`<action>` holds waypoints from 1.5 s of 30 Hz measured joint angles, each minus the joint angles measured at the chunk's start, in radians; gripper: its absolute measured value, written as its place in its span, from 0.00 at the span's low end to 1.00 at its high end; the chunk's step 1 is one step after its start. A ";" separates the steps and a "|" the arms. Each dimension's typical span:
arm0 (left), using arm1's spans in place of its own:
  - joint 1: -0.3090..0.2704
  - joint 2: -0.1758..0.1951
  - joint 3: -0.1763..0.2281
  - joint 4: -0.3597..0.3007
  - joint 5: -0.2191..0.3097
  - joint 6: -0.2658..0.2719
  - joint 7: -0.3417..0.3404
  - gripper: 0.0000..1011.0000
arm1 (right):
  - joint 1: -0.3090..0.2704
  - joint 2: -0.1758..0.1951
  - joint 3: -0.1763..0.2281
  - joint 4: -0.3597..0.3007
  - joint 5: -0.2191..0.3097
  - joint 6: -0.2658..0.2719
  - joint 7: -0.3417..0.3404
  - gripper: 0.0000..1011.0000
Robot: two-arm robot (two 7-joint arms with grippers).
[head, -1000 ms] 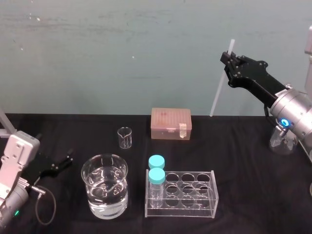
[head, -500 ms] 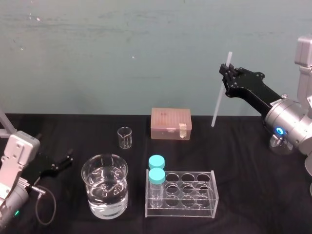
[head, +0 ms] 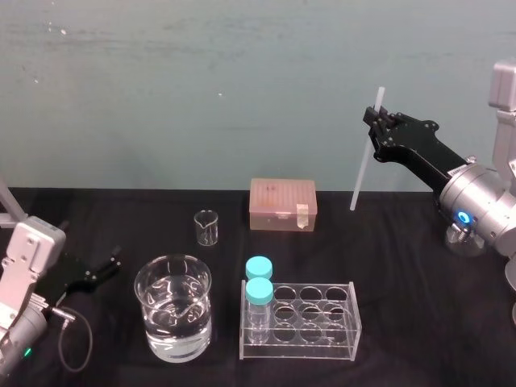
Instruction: Pick up the stirring rod with one hand, then place it down.
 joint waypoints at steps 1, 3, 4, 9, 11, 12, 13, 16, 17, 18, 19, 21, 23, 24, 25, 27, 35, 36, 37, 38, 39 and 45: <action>0.000 0.000 0.000 0.000 0.000 0.000 0.000 0.99 | 0.000 0.000 0.000 0.000 0.000 0.000 0.000 0.07; 0.000 0.000 0.000 0.000 0.000 0.000 0.000 0.99 | 0.000 0.000 -0.001 0.000 0.000 0.000 0.000 0.07; 0.000 0.000 0.000 0.000 0.000 0.000 0.000 0.99 | 0.000 0.000 -0.001 0.000 0.000 0.000 0.000 0.07; 0.000 0.000 0.000 0.000 0.000 0.000 0.000 0.99 | 0.001 0.001 -0.001 -0.001 0.000 0.000 0.000 0.07; 0.000 0.000 0.000 0.000 0.000 0.000 0.000 0.99 | 0.001 0.001 -0.002 -0.001 0.000 0.000 0.000 0.07; 0.000 0.000 0.000 0.000 0.000 0.000 0.000 0.99 | 0.001 0.001 -0.002 -0.001 0.000 0.000 0.001 0.07; 0.000 0.000 0.000 0.000 0.000 0.000 0.000 0.99 | 0.001 0.001 -0.002 -0.001 0.000 0.000 0.001 0.07; 0.000 0.000 0.000 0.000 0.000 0.000 0.000 0.99 | 0.001 0.001 -0.002 -0.001 0.001 0.000 0.000 0.07; 0.000 0.000 0.000 0.000 0.000 0.000 0.000 0.99 | 0.001 0.001 -0.002 -0.001 0.001 0.000 0.000 0.07; 0.000 0.000 0.000 0.000 0.000 0.000 0.000 0.99 | 0.001 0.001 -0.003 -0.001 0.001 0.000 0.000 0.07; 0.000 0.000 0.000 0.000 0.000 0.000 0.000 0.99 | 0.001 0.001 -0.003 -0.001 0.001 0.000 0.000 0.07; 0.000 0.000 0.000 0.000 0.000 0.000 0.000 0.99 | 0.001 0.001 -0.003 0.000 0.001 -0.001 0.000 0.07; 0.000 0.000 0.000 0.000 0.000 0.000 0.000 0.99 | 0.001 0.001 -0.003 -0.001 0.001 -0.001 0.000 0.07; 0.000 0.000 0.000 0.000 0.000 0.000 0.000 0.99 | 0.001 0.001 -0.003 -0.001 0.001 -0.001 0.000 0.07; 0.000 0.000 0.000 0.000 0.000 0.000 0.000 0.99 | 0.001 0.001 -0.003 -0.001 0.001 -0.001 0.000 0.07; 0.000 0.000 0.000 0.000 0.000 0.000 0.000 0.99 | 0.001 0.001 -0.003 0.000 0.001 -0.001 0.000 0.07; 0.000 0.000 0.000 0.000 0.000 0.000 0.000 0.99 | 0.001 0.001 -0.003 -0.001 0.002 -0.001 0.000 0.07; 0.000 0.000 0.000 0.000 0.000 0.000 0.000 0.99 | 0.001 0.001 -0.003 -0.001 0.002 -0.001 0.000 0.07; 0.000 0.000 0.000 0.000 0.000 0.000 0.000 0.99 | 0.001 0.001 -0.003 -0.001 0.002 -0.001 0.000 0.07; 0.000 0.000 0.000 0.000 0.000 0.000 0.000 0.99 | 0.001 0.001 -0.003 -0.001 0.002 -0.002 0.000 0.07; 0.000 0.000 0.000 0.000 0.000 0.000 0.000 0.99 | 0.001 0.001 -0.003 -0.001 0.002 -0.002 0.000 0.07; 0.000 0.000 0.000 0.000 0.000 0.000 0.000 0.99 | 0.001 0.001 -0.003 -0.001 0.002 -0.002 0.000 0.07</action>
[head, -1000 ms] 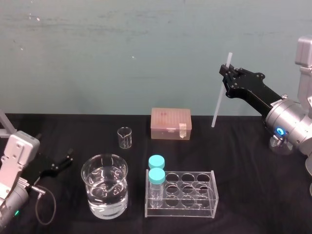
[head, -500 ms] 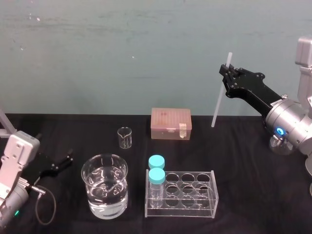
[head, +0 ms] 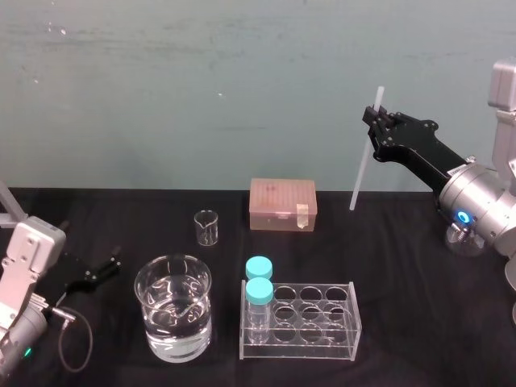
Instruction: Pick up the stirring rod with one hand, then place it down.
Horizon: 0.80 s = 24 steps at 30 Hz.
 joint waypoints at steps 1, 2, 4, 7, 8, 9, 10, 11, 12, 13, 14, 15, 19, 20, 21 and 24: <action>0.000 0.000 0.000 0.000 0.000 0.000 0.000 0.99 | 0.000 0.000 0.000 0.000 0.000 0.000 0.000 0.07; 0.000 0.000 0.000 0.000 0.000 0.000 0.000 0.99 | 0.000 0.000 0.000 0.000 0.000 0.000 0.000 0.07; 0.000 0.000 0.000 0.000 0.000 0.000 0.000 0.99 | 0.000 0.000 0.000 0.000 0.000 0.000 0.000 0.07; 0.000 0.000 0.000 0.000 0.000 0.000 0.000 0.99 | 0.000 0.000 0.000 0.000 0.000 0.000 0.000 0.07; 0.000 0.000 0.000 0.000 0.000 0.000 0.000 0.99 | 0.000 0.000 0.000 0.000 0.000 0.000 0.000 0.07; 0.000 0.000 0.000 0.000 0.000 0.000 0.000 0.99 | 0.000 0.000 0.000 0.000 0.000 0.000 0.000 0.07; 0.000 0.000 0.000 0.000 0.000 0.000 0.000 0.99 | 0.000 0.000 0.000 0.000 0.000 0.000 0.000 0.07; 0.000 0.000 0.000 0.000 0.000 0.000 0.000 0.99 | 0.000 0.000 0.000 0.000 0.000 0.000 0.000 0.07; 0.000 0.000 0.000 0.000 0.000 0.000 0.000 0.99 | 0.000 0.000 0.000 0.000 0.000 0.000 0.000 0.07; 0.000 0.000 0.000 0.000 0.000 0.000 0.000 0.99 | 0.000 0.000 0.000 0.000 0.000 0.000 0.000 0.07; 0.000 0.000 0.000 0.000 0.000 0.000 0.000 0.99 | 0.000 0.000 0.000 0.000 0.000 0.000 0.000 0.07; 0.000 0.000 0.000 0.000 0.000 0.000 0.000 0.99 | 0.000 0.000 0.000 0.000 0.000 0.000 0.000 0.07; 0.000 0.000 0.000 0.000 0.000 0.000 0.000 0.99 | 0.000 0.000 0.000 0.000 0.000 0.000 0.000 0.07; 0.000 0.000 0.000 0.000 0.000 0.000 0.000 0.99 | 0.000 0.000 0.000 0.000 0.000 0.000 0.000 0.07; 0.000 0.000 0.000 0.000 0.000 0.000 0.000 0.99 | 0.000 0.000 0.000 0.000 0.000 0.000 0.000 0.07; 0.000 0.000 0.000 0.000 0.000 0.000 0.000 0.99 | 0.000 0.000 0.000 0.000 0.000 0.000 0.000 0.07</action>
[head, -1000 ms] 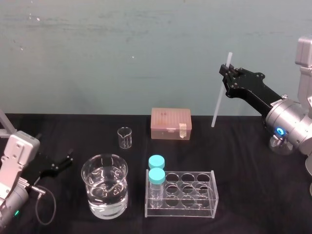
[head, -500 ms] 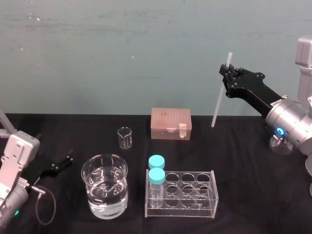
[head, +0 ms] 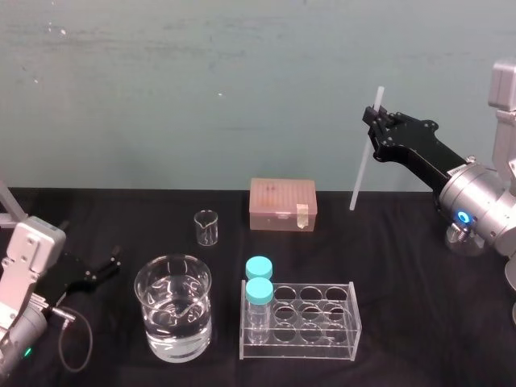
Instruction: Pick up the stirring rod with one hand, then place it down.
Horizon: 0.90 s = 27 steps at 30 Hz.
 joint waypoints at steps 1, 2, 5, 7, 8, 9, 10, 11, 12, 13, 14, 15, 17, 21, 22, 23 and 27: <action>0.000 0.000 0.000 0.000 0.000 0.000 0.000 0.99 | 0.000 0.000 0.000 0.000 0.000 0.000 0.000 0.07; 0.000 0.000 0.000 0.000 0.000 0.000 0.000 0.99 | 0.000 0.000 0.000 0.000 0.000 0.000 0.000 0.07; 0.000 0.000 0.000 0.000 0.000 0.000 0.000 0.99 | 0.000 0.000 0.000 0.000 0.000 0.000 0.000 0.07; 0.000 0.000 0.000 0.000 0.000 0.000 0.000 0.99 | 0.000 0.000 0.000 0.000 0.000 0.000 0.000 0.07; 0.000 0.000 0.000 0.000 0.000 0.000 0.000 0.99 | 0.000 0.000 0.000 0.000 0.000 0.000 0.000 0.07; 0.000 0.000 0.000 0.000 0.000 0.000 0.000 0.99 | 0.000 0.000 0.000 0.000 0.000 0.000 0.000 0.07; 0.000 0.000 0.000 0.000 0.000 0.000 0.000 0.99 | 0.000 0.000 0.000 0.000 0.000 0.000 0.000 0.07; 0.000 0.000 0.000 0.000 0.000 0.000 0.000 0.99 | 0.000 0.000 0.000 0.000 0.000 0.000 0.000 0.07; 0.000 0.000 0.000 0.000 0.000 0.000 0.000 0.99 | 0.000 0.000 0.000 0.000 0.000 0.000 0.000 0.07; 0.000 0.000 0.000 0.000 0.000 0.000 0.000 0.99 | 0.000 0.000 0.000 0.000 0.000 0.000 0.000 0.07; 0.000 0.000 0.000 0.000 0.000 0.000 0.000 0.99 | 0.000 0.000 0.000 0.000 0.000 0.000 0.000 0.07; 0.000 0.000 0.000 0.000 0.000 0.000 0.000 0.99 | 0.000 0.000 0.000 0.000 0.000 0.000 0.000 0.07; 0.000 0.000 0.000 0.000 0.000 0.000 0.000 0.99 | 0.000 0.000 0.001 0.000 0.000 0.000 0.002 0.07; 0.000 0.000 0.000 0.000 0.000 0.000 0.000 0.99 | 0.002 0.002 0.024 -0.010 0.028 0.000 0.057 0.07; 0.000 0.000 0.000 0.000 0.000 0.000 0.000 0.99 | 0.001 0.005 0.030 -0.018 0.037 0.004 0.067 0.07; 0.000 0.000 0.000 0.000 0.000 0.000 0.000 0.99 | 0.000 0.008 0.037 -0.027 0.047 0.009 0.077 0.07; 0.000 0.000 0.000 0.000 0.000 0.000 0.000 0.99 | -0.017 0.035 0.073 -0.086 0.089 0.040 0.112 0.07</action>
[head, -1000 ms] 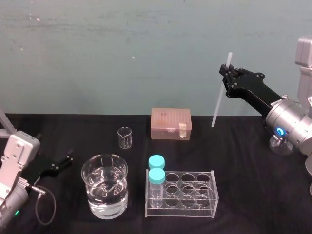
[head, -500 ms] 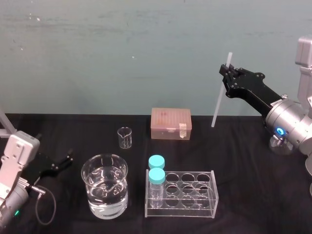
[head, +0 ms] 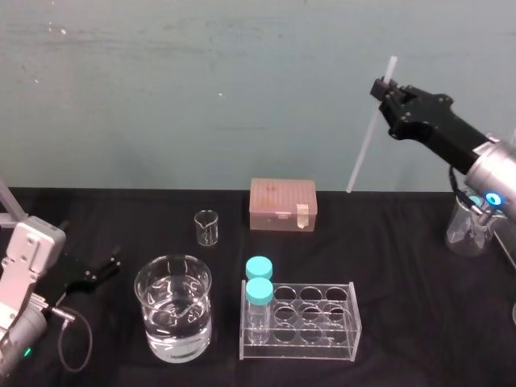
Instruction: Pick up the stirring rod with one hand, then place it down.
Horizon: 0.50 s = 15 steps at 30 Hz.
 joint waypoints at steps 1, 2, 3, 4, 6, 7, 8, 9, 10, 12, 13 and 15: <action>0.000 0.000 0.000 0.000 0.000 0.000 0.000 0.99 | -0.013 0.016 0.017 -0.030 0.016 0.015 0.015 0.07; 0.000 0.000 0.000 0.000 0.000 0.000 0.000 0.99 | -0.021 0.026 0.026 -0.047 0.024 0.022 0.022 0.07; 0.000 0.000 0.000 0.000 0.000 0.000 0.000 0.99 | -0.040 0.049 0.042 -0.079 0.039 0.035 0.043 0.07; 0.000 0.000 0.000 0.000 0.000 0.000 0.000 0.99 | -0.049 0.061 0.050 -0.094 0.045 0.041 0.054 0.07; 0.000 0.000 0.000 0.000 0.000 0.000 0.000 0.99 | -0.071 0.087 0.065 -0.124 0.063 0.053 0.079 0.07; 0.000 0.000 0.000 0.000 0.000 0.000 0.000 0.99 | -0.081 0.100 0.071 -0.137 0.074 0.059 0.092 0.07; 0.000 0.000 0.000 0.000 0.000 0.000 0.000 0.99 | -0.102 0.124 0.081 -0.160 0.090 0.067 0.118 0.07; 0.000 0.000 0.000 0.000 0.000 0.000 0.000 0.99 | -0.112 0.137 0.087 -0.172 0.100 0.071 0.131 0.07; 0.000 0.000 0.000 0.000 0.000 0.000 0.000 0.99 | -0.134 0.162 0.095 -0.191 0.118 0.074 0.159 0.07; 0.000 0.000 0.000 0.000 0.000 0.000 0.000 0.99 | -0.162 0.195 0.102 -0.209 0.139 0.072 0.197 0.07; 0.000 0.000 0.000 0.000 0.000 0.000 0.000 0.99 | -0.170 0.204 0.103 -0.213 0.145 0.071 0.208 0.07; 0.000 0.000 0.000 0.000 0.000 0.000 0.000 0.99 | -0.182 0.219 0.103 -0.217 0.155 0.066 0.230 0.07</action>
